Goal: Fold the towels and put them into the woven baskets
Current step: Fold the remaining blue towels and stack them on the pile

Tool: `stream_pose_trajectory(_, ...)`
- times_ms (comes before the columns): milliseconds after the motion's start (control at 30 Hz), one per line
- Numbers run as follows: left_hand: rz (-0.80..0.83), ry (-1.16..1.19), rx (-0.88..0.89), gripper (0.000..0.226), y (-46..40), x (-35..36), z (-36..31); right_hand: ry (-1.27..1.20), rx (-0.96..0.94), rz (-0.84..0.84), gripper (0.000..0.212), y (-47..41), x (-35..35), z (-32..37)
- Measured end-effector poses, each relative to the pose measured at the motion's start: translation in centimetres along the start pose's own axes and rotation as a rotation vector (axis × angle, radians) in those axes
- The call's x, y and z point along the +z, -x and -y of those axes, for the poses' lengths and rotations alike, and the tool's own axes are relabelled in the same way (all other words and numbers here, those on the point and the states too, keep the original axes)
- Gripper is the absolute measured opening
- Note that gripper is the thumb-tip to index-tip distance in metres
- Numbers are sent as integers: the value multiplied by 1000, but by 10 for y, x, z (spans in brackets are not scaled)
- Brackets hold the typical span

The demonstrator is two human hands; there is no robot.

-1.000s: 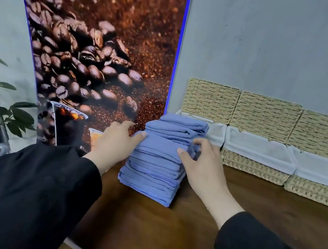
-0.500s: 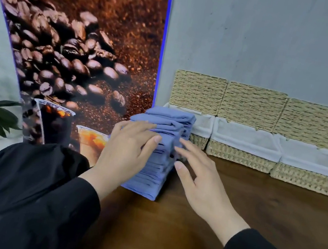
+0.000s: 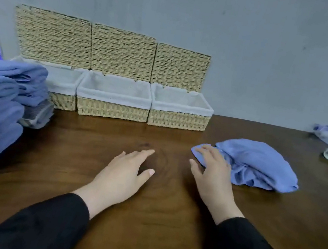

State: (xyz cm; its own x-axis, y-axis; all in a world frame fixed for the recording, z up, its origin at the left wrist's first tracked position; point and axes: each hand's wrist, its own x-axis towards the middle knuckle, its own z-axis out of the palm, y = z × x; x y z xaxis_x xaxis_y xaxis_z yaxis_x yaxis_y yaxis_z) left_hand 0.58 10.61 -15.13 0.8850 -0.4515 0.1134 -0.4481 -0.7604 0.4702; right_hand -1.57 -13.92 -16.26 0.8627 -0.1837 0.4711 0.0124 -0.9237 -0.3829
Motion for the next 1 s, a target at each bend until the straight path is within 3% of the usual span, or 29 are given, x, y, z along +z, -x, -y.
stream_pose_trajectory(100, 4, -99, 44, 56, -19, 11, -15, 220, 127, 106, 55, -17, -11, -42)
stream_pose_trajectory(233, -5, -48, 20, 51, -31, 14, -19, 355, 174, 151, 20, -31, -4, -58)
stream_pose_trajectory(400, -6, 52, -32, 50, -31, 14, -13, 19, 13, -23, 12, -32, -5, -39)
stream_pose_trajectory(500, -4, 64, -40, 49, -30, 13, -15, -32, -14, -72, 31, -33, -11, -36)
stream_pose_trajectory(567, -2, 70, -42, 50, -30, 13, -14, 8, 74, -219, 36, -41, -23, -51)
stream_pose_trajectory(667, 11, 69, -46, 50, -30, 14, -12, 188, 382, -100, 46, -45, -39, -89)
stream_pose_trajectory(767, 14, 64, -37, 50, -31, 15, -10, 209, 462, -79, 19, -42, -39, -104)
stream_pose_trajectory(833, 15, 66, -36, 51, -31, 15, -9, 196, 469, -163, 21, -44, -38, -102)
stream_pose_trajectory(900, 6, 69, -31, 51, -30, 16, -9, 78, 516, -240, 25, -45, -44, -91)
stream_pose_trajectory(1000, -53, 111, -7, 51, -28, 15, -9, -345, 536, -447, 18, -46, -67, -67)
